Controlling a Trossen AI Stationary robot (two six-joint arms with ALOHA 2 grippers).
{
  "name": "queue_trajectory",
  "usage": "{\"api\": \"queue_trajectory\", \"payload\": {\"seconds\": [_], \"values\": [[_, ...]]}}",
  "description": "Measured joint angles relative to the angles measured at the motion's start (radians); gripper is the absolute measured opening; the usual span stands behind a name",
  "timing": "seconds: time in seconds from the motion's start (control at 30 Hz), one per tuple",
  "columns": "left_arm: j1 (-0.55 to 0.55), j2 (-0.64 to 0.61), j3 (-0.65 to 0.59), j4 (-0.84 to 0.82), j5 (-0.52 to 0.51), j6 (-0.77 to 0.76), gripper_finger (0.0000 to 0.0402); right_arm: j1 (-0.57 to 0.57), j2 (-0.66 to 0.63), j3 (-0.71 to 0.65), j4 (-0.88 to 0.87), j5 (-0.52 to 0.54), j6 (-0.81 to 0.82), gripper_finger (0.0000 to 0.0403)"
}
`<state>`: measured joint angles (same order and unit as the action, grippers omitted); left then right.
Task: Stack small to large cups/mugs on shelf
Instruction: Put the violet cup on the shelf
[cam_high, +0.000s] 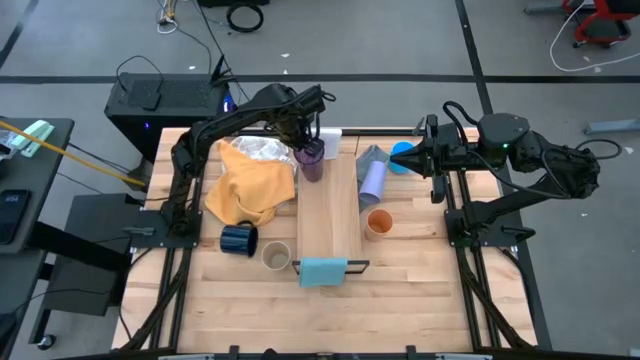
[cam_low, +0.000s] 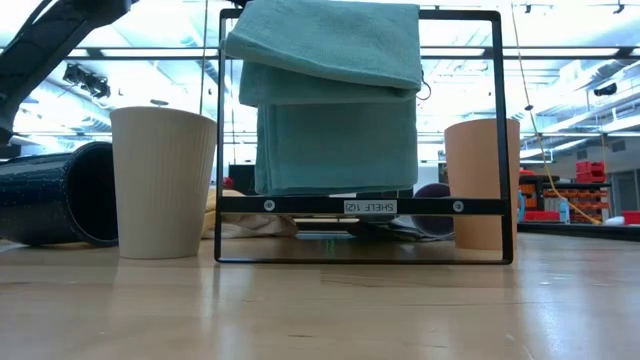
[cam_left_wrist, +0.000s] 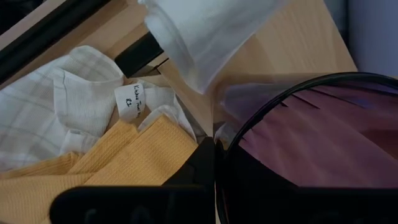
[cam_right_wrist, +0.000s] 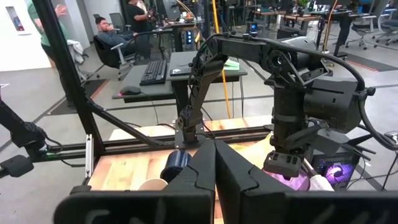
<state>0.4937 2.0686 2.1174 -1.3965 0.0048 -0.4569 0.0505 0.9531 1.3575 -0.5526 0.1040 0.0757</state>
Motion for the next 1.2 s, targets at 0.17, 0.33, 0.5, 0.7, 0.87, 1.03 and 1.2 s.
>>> {"api": "queue_trajectory", "payload": {"seconds": [0.17,0.33,0.5,0.7,0.87,1.03,1.2], "values": [[-0.001,0.011,0.000,-0.001,-0.002,0.006,0.0013,0.000,0.000,0.000,0.000,0.000,0.000,0.0009],[-0.002,0.013,0.000,0.013,-0.002,0.008,0.0013,0.000,0.000,0.000,0.000,0.000,0.000,0.0009],[-0.001,0.013,0.000,0.011,-0.004,0.008,0.0013,0.000,0.000,0.000,0.000,0.000,0.000,0.0009],[-0.001,0.013,0.000,0.015,-0.004,0.005,0.0046,0.000,0.000,0.000,0.000,0.000,0.000,0.0009],[-0.001,0.013,0.000,0.026,-0.004,0.005,0.0069,0.000,0.000,0.000,0.000,0.000,0.000,0.0009],[-0.001,0.013,0.000,0.055,-0.003,0.006,0.0073,0.000,0.000,0.000,0.000,0.000,0.000,0.0009],[-0.001,0.012,0.000,0.059,-0.001,0.023,0.0085,0.000,0.000,0.000,0.000,0.000,0.000,0.0009]]}}
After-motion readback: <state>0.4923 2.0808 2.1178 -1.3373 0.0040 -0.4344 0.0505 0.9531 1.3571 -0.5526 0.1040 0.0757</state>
